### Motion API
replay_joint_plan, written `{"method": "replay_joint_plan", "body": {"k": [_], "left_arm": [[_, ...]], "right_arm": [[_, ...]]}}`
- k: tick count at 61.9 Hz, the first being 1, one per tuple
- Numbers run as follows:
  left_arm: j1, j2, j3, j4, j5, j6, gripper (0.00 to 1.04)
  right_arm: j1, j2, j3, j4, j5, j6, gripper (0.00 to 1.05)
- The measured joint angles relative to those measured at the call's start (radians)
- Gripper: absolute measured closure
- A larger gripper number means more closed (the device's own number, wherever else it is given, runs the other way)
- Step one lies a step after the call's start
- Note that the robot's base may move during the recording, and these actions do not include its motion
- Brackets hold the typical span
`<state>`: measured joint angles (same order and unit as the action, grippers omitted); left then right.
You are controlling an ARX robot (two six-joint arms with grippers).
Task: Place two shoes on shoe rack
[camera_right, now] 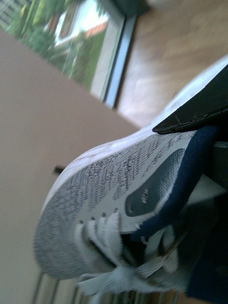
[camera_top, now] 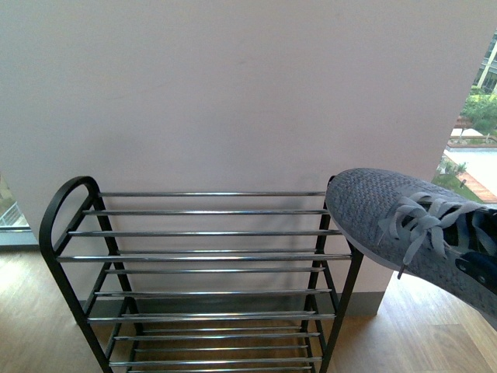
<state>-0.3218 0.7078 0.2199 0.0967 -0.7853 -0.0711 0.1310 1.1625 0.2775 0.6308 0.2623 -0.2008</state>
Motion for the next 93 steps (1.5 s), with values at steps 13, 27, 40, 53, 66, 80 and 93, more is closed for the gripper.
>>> {"method": "replay_joint_plan", "body": {"k": [13, 27, 40, 53, 66, 80, 93], "left_arm": [[0.000, 0.000, 0.000, 0.000, 0.001, 0.000, 1.03], [0.000, 0.000, 0.000, 0.000, 0.000, 0.000, 1.03], [0.000, 0.000, 0.000, 0.000, 0.000, 0.000, 1.03], [0.000, 0.000, 0.000, 0.000, 0.000, 0.000, 1.03], [0.000, 0.000, 0.000, 0.000, 0.000, 0.000, 1.03], [0.000, 0.000, 0.000, 0.000, 0.001, 0.000, 1.03], [0.000, 0.000, 0.000, 0.000, 0.000, 0.000, 1.03]], "right_arm": [[0.116, 0.113, 0.097, 0.151, -0.159, 0.201, 1.03], [0.160, 0.528, 0.554, -0.043, -0.038, 0.346, 1.03], [0.113, 0.780, 0.809, -0.209, 0.042, 0.430, 1.03], [0.049, 0.879, 0.964, -0.417, 0.070, 0.642, 1.03], [0.034, 0.958, 1.130, -0.578, 0.075, 0.829, 1.03], [0.040, 1.024, 1.229, -0.658, 0.069, 0.926, 1.03], [0.029, 1.054, 1.262, -0.695, 0.127, 0.944, 1.03]]}}
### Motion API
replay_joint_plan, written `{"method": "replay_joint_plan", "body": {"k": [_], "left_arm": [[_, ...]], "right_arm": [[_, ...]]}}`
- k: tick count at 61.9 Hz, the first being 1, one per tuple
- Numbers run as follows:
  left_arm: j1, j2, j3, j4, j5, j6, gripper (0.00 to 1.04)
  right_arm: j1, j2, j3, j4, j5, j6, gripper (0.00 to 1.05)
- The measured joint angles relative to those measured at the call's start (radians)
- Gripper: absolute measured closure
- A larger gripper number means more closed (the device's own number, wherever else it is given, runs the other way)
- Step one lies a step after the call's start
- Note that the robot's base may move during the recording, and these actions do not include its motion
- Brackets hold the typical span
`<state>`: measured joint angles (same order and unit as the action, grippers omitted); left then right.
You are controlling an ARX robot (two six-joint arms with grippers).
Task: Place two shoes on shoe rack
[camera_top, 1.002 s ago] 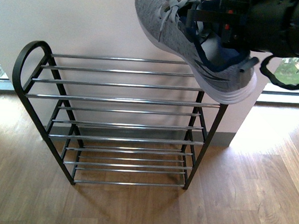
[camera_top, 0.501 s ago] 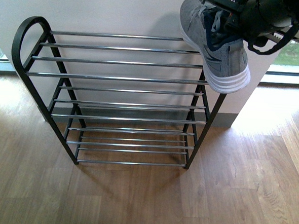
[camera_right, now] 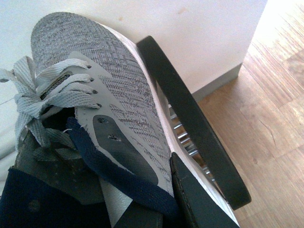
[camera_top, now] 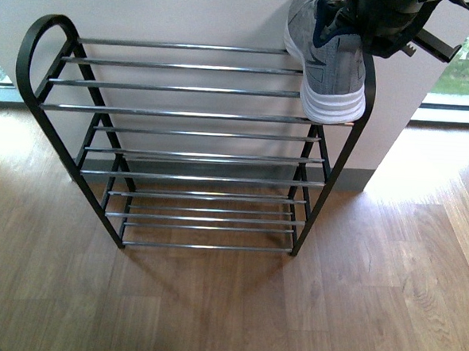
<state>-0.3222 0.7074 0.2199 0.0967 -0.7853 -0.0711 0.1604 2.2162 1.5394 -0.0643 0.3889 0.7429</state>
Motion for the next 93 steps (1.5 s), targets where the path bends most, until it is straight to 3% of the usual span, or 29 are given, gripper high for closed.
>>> {"method": "replay_joint_plan", "body": {"k": [17, 32, 42, 52, 62, 67, 76, 83, 93], "left_arm": [[0.000, 0.000, 0.000, 0.000, 0.001, 0.000, 1.03], [0.000, 0.000, 0.000, 0.000, 0.000, 0.000, 1.03], [0.000, 0.000, 0.000, 0.000, 0.000, 0.000, 1.03], [0.000, 0.000, 0.000, 0.000, 0.000, 0.000, 1.03], [0.000, 0.000, 0.000, 0.000, 0.000, 0.000, 1.03], [0.000, 0.000, 0.000, 0.000, 0.000, 0.000, 1.03], [0.000, 0.000, 0.000, 0.000, 0.000, 0.000, 1.03], [0.000, 0.000, 0.000, 0.000, 0.000, 0.000, 1.03], [0.000, 0.000, 0.000, 0.000, 0.000, 0.000, 1.03]], "right_arm": [[-0.028, 0.045, 0.005, -0.046, -0.048, 0.118, 1.03], [-0.033, 0.061, 0.021, -0.045, -0.035, 0.124, 1.02], [-0.037, 0.043, -0.013, 0.023, -0.021, 0.087, 0.76], [-0.053, -0.053, -0.108, 0.043, -0.090, 0.035, 0.50], [-0.065, -0.228, -0.198, 0.053, -0.136, -0.122, 0.26], [-0.081, -0.300, -0.357, 0.474, -0.281, -0.347, 0.39], [-0.090, -0.383, -0.642, 0.937, -0.326, -0.600, 0.60], [-0.098, -0.462, -0.811, 1.084, -0.331, -0.685, 0.78], [-0.114, -0.585, -0.977, 1.138, -0.339, -0.718, 1.02]]}}
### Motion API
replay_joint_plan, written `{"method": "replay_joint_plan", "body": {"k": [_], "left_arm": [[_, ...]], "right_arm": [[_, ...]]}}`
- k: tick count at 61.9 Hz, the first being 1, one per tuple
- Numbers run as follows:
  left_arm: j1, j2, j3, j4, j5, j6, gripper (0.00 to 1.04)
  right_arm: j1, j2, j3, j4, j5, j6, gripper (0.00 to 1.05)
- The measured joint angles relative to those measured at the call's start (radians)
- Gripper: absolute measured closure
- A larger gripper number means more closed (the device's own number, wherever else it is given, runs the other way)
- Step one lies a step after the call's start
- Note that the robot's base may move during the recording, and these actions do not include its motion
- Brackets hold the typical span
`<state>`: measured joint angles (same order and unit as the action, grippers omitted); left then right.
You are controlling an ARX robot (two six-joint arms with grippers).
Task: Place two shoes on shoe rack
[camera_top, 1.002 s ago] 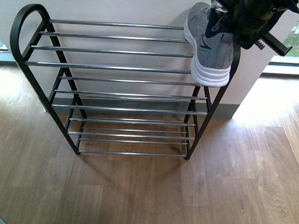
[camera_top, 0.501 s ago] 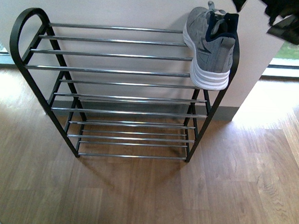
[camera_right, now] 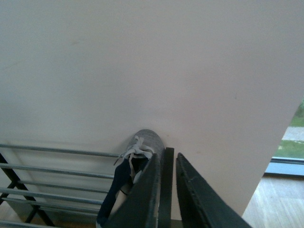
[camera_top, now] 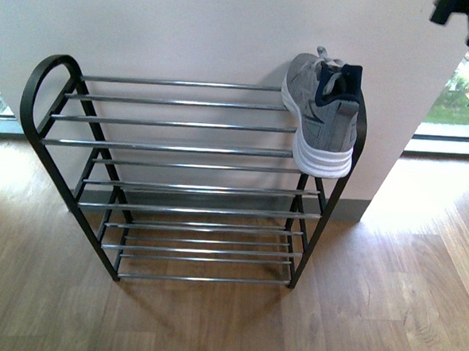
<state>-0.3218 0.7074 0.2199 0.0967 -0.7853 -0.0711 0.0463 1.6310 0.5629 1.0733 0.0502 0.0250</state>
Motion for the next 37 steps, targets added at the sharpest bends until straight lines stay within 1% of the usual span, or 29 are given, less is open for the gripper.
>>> {"method": "replay_joint_plan", "body": {"k": [1, 3, 6, 8, 17, 23, 37], "left_arm": [[0.000, 0.000, 0.000, 0.000, 0.000, 0.000, 1.03], [0.000, 0.000, 0.000, 0.000, 0.000, 0.000, 1.03], [0.000, 0.000, 0.000, 0.000, 0.000, 0.000, 1.03], [0.000, 0.000, 0.000, 0.000, 0.000, 0.000, 1.03], [0.000, 0.000, 0.000, 0.000, 0.000, 0.000, 1.03], [0.000, 0.000, 0.000, 0.000, 0.001, 0.000, 1.03], [0.000, 0.000, 0.000, 0.000, 0.000, 0.000, 1.03]], "right_arm": [[0.000, -0.008, -0.010, 0.002, -0.001, -0.004, 1.04], [-0.002, -0.030, -0.040, 0.007, -0.004, -0.008, 1.03], [-0.019, -0.065, -0.090, 0.014, -0.041, -0.013, 1.03], [-0.027, -0.085, -0.116, 0.017, -0.048, -0.015, 1.03], [-0.046, -0.178, -0.218, 0.021, -0.047, -0.017, 1.03], [-0.046, -0.201, -0.280, 0.079, -0.049, -0.018, 1.03], [-0.046, -0.346, -0.395, 0.032, -0.049, -0.019, 1.03]]}}
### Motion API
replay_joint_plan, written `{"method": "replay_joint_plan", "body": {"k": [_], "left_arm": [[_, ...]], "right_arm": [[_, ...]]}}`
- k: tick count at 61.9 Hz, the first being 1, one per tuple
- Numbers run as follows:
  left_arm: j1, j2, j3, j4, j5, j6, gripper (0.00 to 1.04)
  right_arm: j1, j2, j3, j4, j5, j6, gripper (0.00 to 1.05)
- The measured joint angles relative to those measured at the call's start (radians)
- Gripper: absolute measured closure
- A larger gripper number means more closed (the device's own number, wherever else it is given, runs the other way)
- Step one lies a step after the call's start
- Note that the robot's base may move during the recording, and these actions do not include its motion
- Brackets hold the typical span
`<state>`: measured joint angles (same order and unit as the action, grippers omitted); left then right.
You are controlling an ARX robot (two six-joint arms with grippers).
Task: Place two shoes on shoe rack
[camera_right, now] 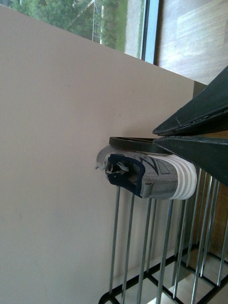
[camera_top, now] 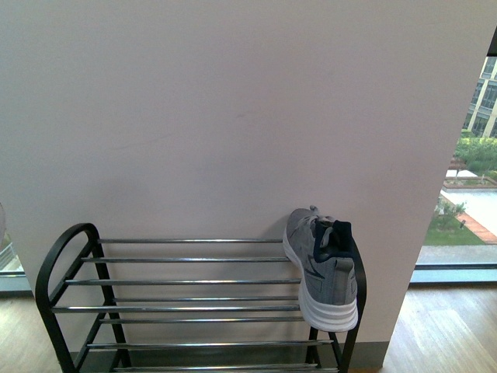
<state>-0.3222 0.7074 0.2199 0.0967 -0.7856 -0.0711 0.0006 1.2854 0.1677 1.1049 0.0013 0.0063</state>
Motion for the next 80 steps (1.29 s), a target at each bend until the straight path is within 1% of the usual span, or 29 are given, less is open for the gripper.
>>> {"method": "replay_joint_plan", "body": {"k": [12, 34, 47, 57, 80], "left_arm": [[0.000, 0.000, 0.000, 0.000, 0.000, 0.000, 1.03], [0.000, 0.000, 0.000, 0.000, 0.000, 0.000, 1.03], [0.000, 0.000, 0.000, 0.000, 0.000, 0.000, 1.03], [0.000, 0.000, 0.000, 0.000, 0.000, 0.000, 1.03], [0.000, 0.000, 0.000, 0.000, 0.000, 0.000, 1.03]], "right_arm": [[0.000, -0.158, -0.071, -0.092, 0.000, 0.000, 1.03], [0.000, -0.416, -0.136, -0.283, 0.000, 0.000, 1.03], [0.000, -0.554, -0.148, -0.401, 0.000, 0.000, 1.03], [0.000, -0.696, -0.149, -0.528, 0.000, 0.000, 1.03], [0.000, -0.885, -0.150, -0.705, 0.000, 0.000, 1.03]]}}
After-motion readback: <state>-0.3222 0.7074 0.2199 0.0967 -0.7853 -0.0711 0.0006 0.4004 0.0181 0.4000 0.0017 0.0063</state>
